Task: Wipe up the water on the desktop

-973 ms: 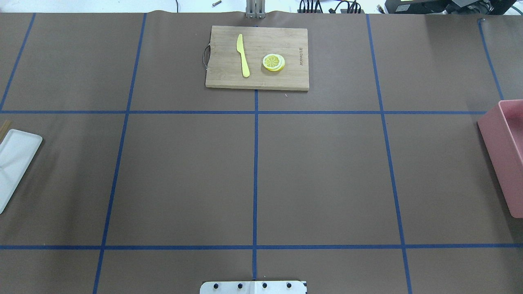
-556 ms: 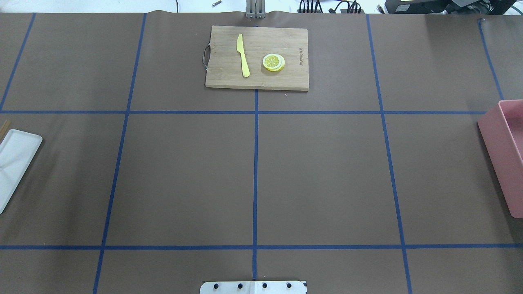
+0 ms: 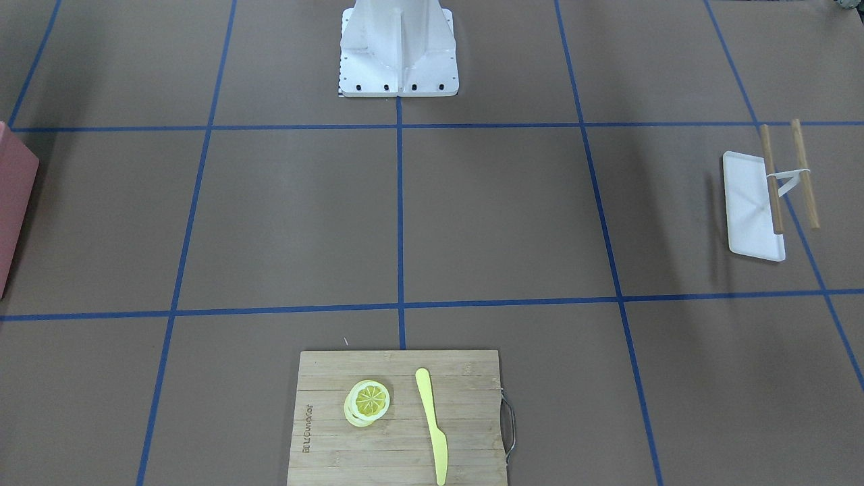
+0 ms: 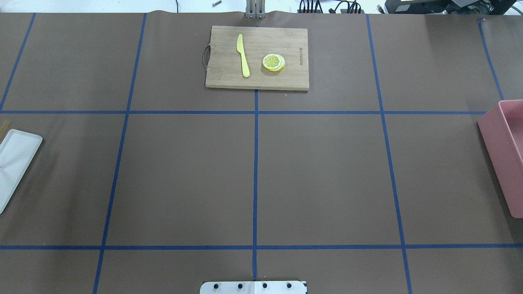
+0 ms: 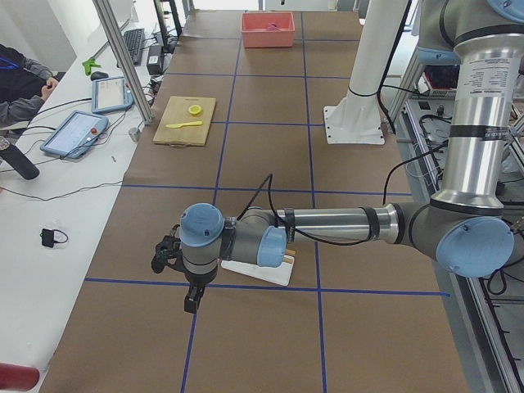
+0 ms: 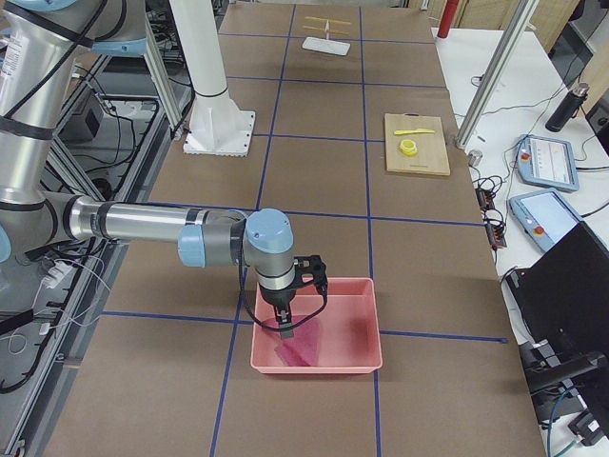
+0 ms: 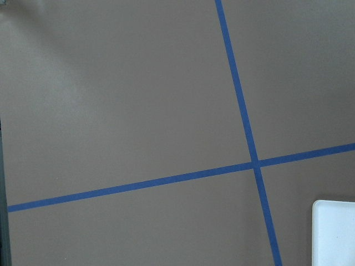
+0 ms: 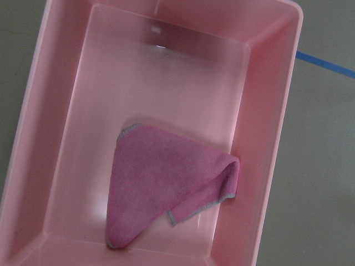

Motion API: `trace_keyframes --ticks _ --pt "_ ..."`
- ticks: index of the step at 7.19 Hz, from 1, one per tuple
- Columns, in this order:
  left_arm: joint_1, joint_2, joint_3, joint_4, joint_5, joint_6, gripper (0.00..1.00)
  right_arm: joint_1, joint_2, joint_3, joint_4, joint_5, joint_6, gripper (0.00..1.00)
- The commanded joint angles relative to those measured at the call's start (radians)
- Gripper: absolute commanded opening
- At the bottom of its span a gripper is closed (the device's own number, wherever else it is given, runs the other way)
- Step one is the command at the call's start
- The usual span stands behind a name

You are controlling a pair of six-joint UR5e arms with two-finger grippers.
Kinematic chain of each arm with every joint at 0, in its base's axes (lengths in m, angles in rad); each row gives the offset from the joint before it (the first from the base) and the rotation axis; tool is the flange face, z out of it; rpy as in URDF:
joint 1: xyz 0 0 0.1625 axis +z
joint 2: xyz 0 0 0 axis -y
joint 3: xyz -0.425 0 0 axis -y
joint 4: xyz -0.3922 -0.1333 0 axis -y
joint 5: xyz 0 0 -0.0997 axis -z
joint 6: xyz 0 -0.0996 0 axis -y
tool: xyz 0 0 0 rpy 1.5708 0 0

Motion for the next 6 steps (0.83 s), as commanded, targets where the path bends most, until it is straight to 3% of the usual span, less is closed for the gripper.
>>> trace_keyframes --ticks 1,4,6 --pt "-0.001 0.002 -0.02 0.171 -0.063 -0.027 0.98 0.0 0.024 -0.007 0.006 -0.009 0.058 1.0" --pt "0.001 0.057 -0.068 0.218 -0.085 -0.027 0.98 0.005 0.015 -0.007 0.036 -0.037 0.048 1.0" --pt "0.001 0.057 -0.066 0.212 -0.083 -0.027 0.98 0.005 0.041 -0.073 0.038 -0.034 0.062 1.0"
